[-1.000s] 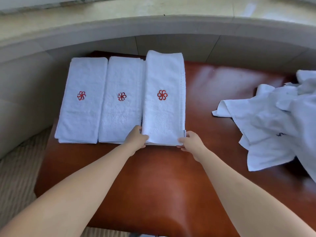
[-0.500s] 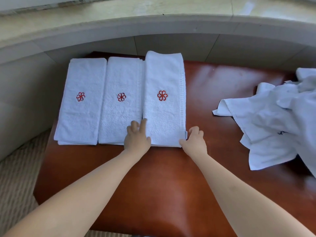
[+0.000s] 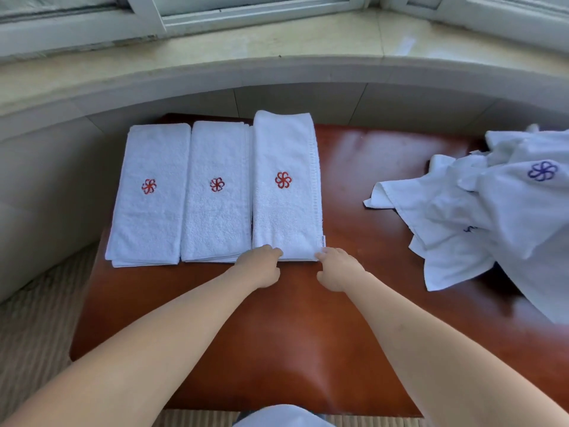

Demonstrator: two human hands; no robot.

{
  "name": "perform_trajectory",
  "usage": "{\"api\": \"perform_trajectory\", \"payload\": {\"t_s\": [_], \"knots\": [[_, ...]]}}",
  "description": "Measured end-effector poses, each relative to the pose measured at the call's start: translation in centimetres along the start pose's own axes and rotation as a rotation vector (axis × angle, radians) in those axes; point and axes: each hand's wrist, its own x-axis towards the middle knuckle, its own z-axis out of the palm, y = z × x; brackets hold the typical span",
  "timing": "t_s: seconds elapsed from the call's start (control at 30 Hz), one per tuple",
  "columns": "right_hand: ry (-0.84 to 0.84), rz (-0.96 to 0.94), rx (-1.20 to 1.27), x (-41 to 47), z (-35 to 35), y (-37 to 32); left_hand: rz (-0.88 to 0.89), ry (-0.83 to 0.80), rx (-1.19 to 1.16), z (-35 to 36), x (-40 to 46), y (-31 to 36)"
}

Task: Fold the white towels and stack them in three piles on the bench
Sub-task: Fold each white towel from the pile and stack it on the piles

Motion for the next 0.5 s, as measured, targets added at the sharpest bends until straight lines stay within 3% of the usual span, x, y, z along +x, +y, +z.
{"api": "perform_trajectory", "payload": {"t_s": [0.5], "knots": [[0.526,0.083,0.178,-12.6,-9.8,8.0,0.306,0.374,0.059,-12.8,-3.2,14.5]]}}
